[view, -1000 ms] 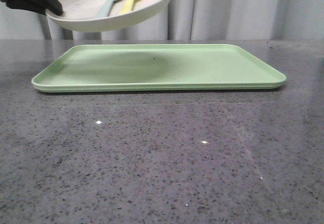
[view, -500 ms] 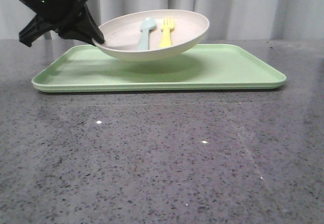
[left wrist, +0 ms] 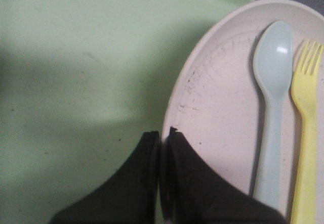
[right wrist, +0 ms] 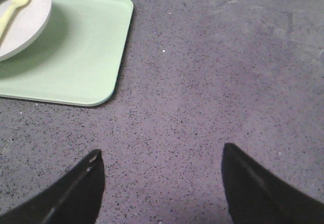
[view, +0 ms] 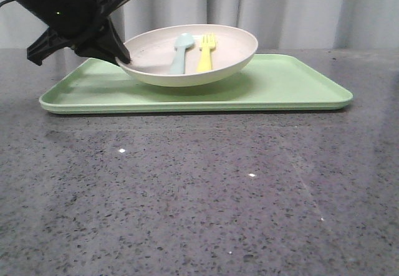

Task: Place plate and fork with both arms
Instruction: 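Carry the plate over the green tray and lower it onto it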

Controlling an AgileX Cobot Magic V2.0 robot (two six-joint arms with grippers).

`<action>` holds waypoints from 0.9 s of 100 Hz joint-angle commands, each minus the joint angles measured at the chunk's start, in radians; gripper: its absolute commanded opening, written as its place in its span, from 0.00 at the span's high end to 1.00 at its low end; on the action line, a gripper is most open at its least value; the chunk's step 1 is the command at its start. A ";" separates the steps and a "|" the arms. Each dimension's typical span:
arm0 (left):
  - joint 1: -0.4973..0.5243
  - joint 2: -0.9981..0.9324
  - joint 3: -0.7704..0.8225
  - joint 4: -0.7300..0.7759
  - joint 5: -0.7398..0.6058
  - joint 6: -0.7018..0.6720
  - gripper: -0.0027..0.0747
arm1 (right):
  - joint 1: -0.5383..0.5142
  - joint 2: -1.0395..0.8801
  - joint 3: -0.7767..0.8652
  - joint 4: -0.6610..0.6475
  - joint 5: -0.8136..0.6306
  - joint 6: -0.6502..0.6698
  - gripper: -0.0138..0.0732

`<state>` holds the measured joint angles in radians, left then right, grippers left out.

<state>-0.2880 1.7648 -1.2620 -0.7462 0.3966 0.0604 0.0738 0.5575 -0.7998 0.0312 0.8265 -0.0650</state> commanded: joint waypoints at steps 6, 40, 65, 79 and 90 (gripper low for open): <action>-0.011 -0.050 -0.035 -0.016 -0.048 -0.033 0.99 | 0.003 0.013 -0.034 0.000 -0.071 -0.004 0.27; -0.011 -0.050 -0.021 -0.012 -0.062 -0.041 0.99 | 0.003 0.013 -0.034 0.000 -0.071 -0.004 0.27; -0.011 -0.050 0.017 -0.012 -0.077 -0.041 0.99 | 0.003 0.013 -0.034 0.000 -0.072 -0.004 0.27; -0.011 -0.050 0.017 -0.012 -0.077 -0.041 0.99 | 0.003 0.013 -0.034 0.000 -0.072 -0.004 0.27; -0.011 -0.050 0.017 -0.012 -0.077 -0.041 0.99 | 0.003 0.013 -0.034 0.000 -0.072 -0.004 0.27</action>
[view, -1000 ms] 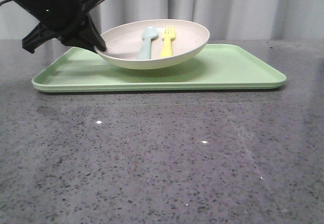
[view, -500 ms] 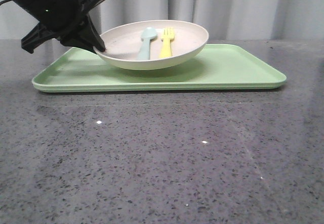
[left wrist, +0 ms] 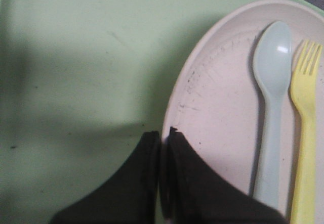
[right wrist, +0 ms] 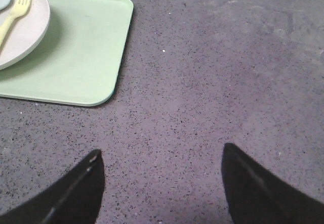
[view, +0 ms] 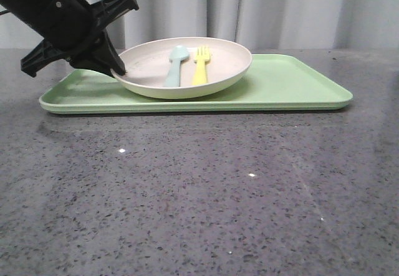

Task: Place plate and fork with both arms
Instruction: 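Carry the plate over the green tray and lower it onto it, then open the left gripper and withdraw it from the plate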

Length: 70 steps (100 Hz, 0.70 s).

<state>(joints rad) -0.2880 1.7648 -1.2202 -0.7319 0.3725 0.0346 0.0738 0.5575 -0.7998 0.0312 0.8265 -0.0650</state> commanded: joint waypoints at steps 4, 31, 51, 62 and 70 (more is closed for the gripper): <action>-0.011 -0.050 -0.025 -0.026 -0.053 -0.015 0.99 | 0.003 0.013 -0.034 0.000 -0.072 -0.004 0.27; -0.011 -0.049 -0.025 -0.026 -0.057 -0.015 0.99 | 0.003 0.013 -0.034 0.000 -0.072 -0.004 0.27; -0.011 -0.025 -0.025 -0.033 -0.052 -0.015 0.99 | 0.003 0.013 -0.034 0.000 -0.072 -0.004 0.27; -0.013 -0.012 -0.025 -0.037 -0.049 -0.015 0.99 | 0.003 0.013 -0.034 0.000 -0.071 -0.004 0.27; -0.013 -0.012 -0.025 -0.040 -0.049 -0.015 0.99 | 0.003 0.013 -0.034 0.000 -0.071 -0.004 0.27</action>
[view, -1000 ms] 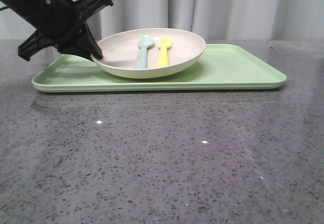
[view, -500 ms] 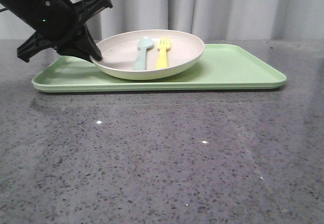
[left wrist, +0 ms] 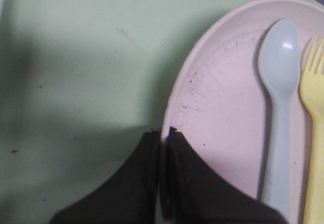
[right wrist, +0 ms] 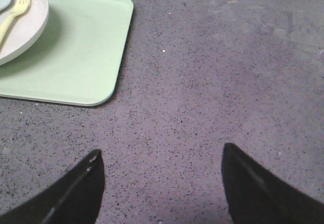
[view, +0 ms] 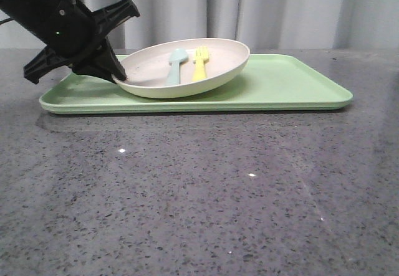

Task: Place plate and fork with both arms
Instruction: 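Open the left gripper and withdraw it from the plate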

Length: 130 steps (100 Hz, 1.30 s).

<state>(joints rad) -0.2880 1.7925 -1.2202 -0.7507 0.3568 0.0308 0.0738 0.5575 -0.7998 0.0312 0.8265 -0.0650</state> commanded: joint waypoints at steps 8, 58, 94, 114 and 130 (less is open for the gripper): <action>-0.013 -0.040 -0.025 -0.021 -0.034 -0.012 0.99 | 0.003 0.013 -0.034 0.000 -0.071 -0.004 0.27; -0.013 -0.040 -0.025 -0.021 -0.030 -0.012 0.92 | 0.003 0.013 -0.034 0.000 -0.072 -0.004 0.27; -0.013 -0.040 -0.025 -0.021 -0.024 -0.012 0.61 | 0.003 0.013 -0.034 0.000 -0.072 -0.004 0.27; -0.013 -0.040 -0.027 -0.015 -0.024 -0.012 0.46 | 0.003 0.013 -0.034 0.000 -0.071 -0.004 0.27; -0.013 -0.059 -0.027 0.005 -0.021 -0.012 0.41 | 0.003 0.013 -0.034 0.000 -0.071 -0.004 0.27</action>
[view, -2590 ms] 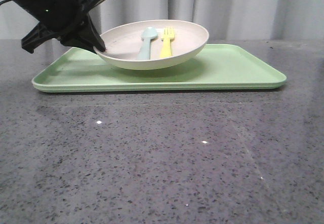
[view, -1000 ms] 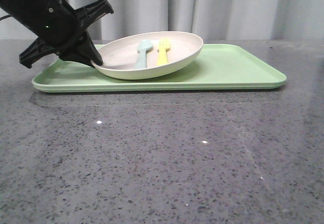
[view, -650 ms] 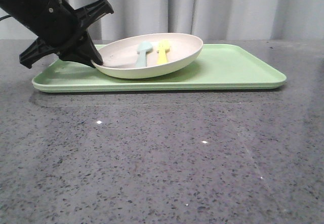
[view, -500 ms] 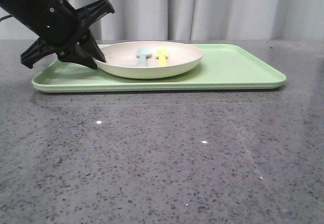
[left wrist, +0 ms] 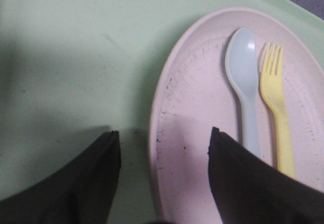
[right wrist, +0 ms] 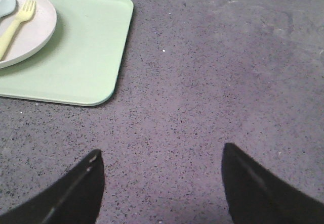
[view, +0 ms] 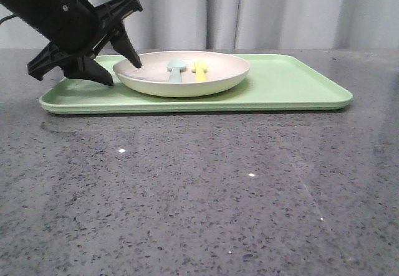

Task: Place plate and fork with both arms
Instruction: 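Open the left gripper and withdraw it from the plate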

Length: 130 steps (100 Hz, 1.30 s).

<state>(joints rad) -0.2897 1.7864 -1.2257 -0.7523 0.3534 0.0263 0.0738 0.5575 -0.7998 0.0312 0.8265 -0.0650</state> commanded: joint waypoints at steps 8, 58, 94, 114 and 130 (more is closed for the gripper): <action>-0.009 -0.078 -0.021 0.042 -0.018 -0.007 0.41 | 0.003 0.013 -0.034 0.000 -0.070 -0.004 0.27; 0.152 -0.377 -0.021 0.435 0.201 -0.007 0.41 | 0.003 0.013 -0.034 0.000 -0.068 -0.004 0.27; 0.297 -0.647 0.028 0.610 0.298 -0.007 0.41 | 0.003 0.013 -0.034 0.001 -0.067 -0.004 0.27; 0.345 -0.810 0.193 0.638 0.298 -0.007 0.41 | 0.003 0.013 -0.034 0.001 -0.064 -0.004 0.27; 0.362 -0.935 0.357 0.641 0.269 -0.007 0.41 | 0.003 0.013 -0.034 0.001 -0.064 -0.004 0.27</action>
<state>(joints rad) 0.0672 0.9142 -0.9150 -0.1078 0.6999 0.0256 0.0738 0.5575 -0.7998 0.0312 0.8265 -0.0650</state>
